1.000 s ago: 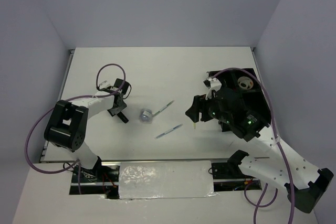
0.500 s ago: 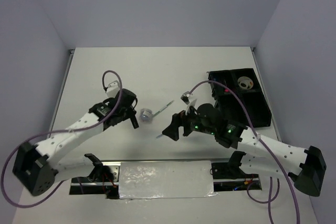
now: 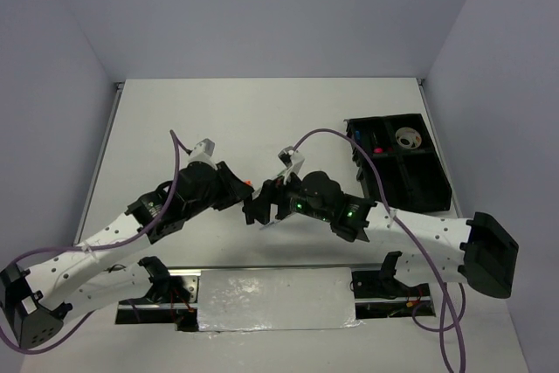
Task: Sort the stationery into containers
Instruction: Place the pen in the storage box.
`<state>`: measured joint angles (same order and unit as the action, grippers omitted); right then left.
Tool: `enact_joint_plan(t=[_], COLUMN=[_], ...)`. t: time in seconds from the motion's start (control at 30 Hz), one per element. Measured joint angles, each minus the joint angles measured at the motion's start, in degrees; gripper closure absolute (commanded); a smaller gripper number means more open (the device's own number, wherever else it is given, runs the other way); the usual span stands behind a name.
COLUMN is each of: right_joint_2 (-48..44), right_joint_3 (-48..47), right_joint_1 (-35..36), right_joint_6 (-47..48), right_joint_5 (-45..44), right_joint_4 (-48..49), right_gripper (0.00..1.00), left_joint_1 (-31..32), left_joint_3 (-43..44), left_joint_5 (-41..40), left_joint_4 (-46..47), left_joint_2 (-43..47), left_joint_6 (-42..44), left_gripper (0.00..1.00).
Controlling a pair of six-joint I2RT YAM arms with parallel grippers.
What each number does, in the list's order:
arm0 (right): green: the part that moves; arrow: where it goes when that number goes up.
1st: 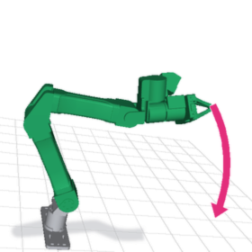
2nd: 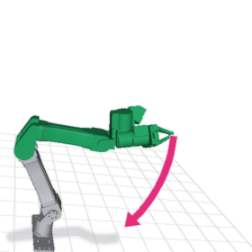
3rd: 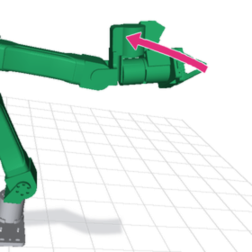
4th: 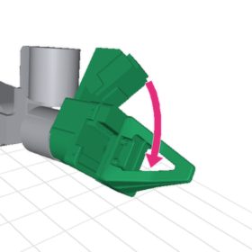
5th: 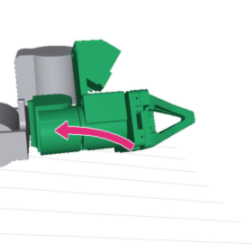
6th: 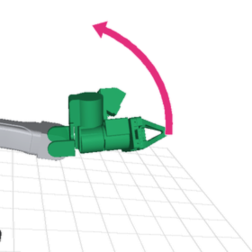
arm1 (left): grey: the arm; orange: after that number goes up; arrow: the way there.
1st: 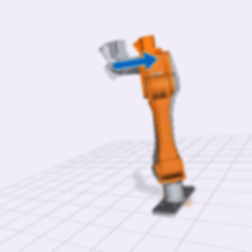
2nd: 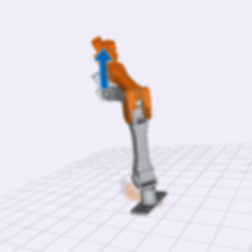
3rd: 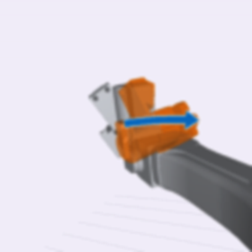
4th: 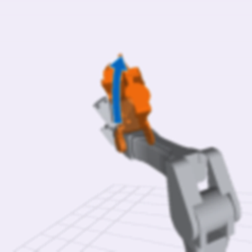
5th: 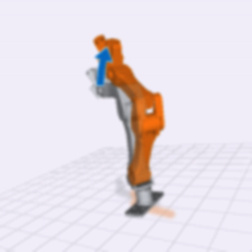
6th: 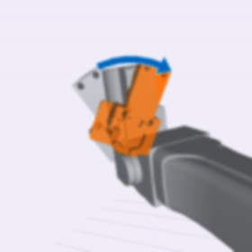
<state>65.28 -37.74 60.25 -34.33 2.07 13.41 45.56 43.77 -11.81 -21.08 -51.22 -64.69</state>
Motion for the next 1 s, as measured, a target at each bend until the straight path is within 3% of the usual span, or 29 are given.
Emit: enact_joint_plan(t=[0.07, 0.17, 0.23, 0.27, 0.3, 0.37, 0.4, 0.43, 0.47, 0.63, 0.83, 1.0], right_joint_2=[1.79, 5.16, 7.56, 8.35, 8.85, 9.18, 9.16, 9.07, 8.98, 4.39, -3.45, 4.48], right_joint_3=[-0.55, -1.68, -2.56, -2.58, -2.58, -2.38, -2.38, -2.45, -2.78, -3.52, -4.07, -15.04], right_joint_1=[0.07, 0.28, 0.46, 0.5, 0.55, 0.52, 0.52, 0.55, 0.59, -3.15, -28.65, -49.29], right_joint_6=[-0.85, -2.08, -2.71, -3.3, -3.56, -4.94, -5.05, -5.11, -4.79, -3.54, 0.59, 8.13], right_joint_5=[-0.09, 0.0, 0.13, 0.22, 0.33, -0.57, -1.09, -1.57, -2.54, -8.2, -11.69, -12.15], right_joint_4=[0.85, 1.66, 2.21, 2.73, 3.26, 3.08, 3.15, 2.97, 2.25, -6.34, -19.47, -31.45], right_gripper=[0.17, 0.31, 0.55, 0.98, 1.0, 1.0, 1.0, 1.0, 1.0, 1.0, 1.0, 1.0], left_joint_1=[0.39, 0.72, 0.83, 0.87, 0.9, 0.83, 0.83, 0.83, 0.9, 1.07, 1.09, 1.09], left_joint_3=[0.0, 0.0, 0.0, 0.0, 0.0, 0.07, 0.07, 0.09, 0.63, 9.2, 21.64, 23.74], left_joint_5=[0.9, 1.68, 1.79, 1.81, 1.62, 0.98, 0.9, 0.68, 0.55, -8.46, -24.22, -26.51], left_joint_4=[1.05, 2.29, 2.69, 2.78, 2.75, 2.38, 2.49, 2.32, 1.55, -10.23, -26.6, -31.65], left_joint_2=[-0.02, -0.37, -0.55, -0.55, -0.55, -0.44, -0.44, -0.44, -0.48, -2.45, 0.74, 8.39], left_joint_6=[0.0, 0.0, 0.0, 0.07, 0.2, 0.35, 0.37, 1.05, 1.55, 2.34, 4.59, 14.27], left_gripper=[1.0, 1.0, 1.0, 0.95, 0.91, 0.7, 0.37, 0.14, 0.01, 0.01, 0.01, 0.01])
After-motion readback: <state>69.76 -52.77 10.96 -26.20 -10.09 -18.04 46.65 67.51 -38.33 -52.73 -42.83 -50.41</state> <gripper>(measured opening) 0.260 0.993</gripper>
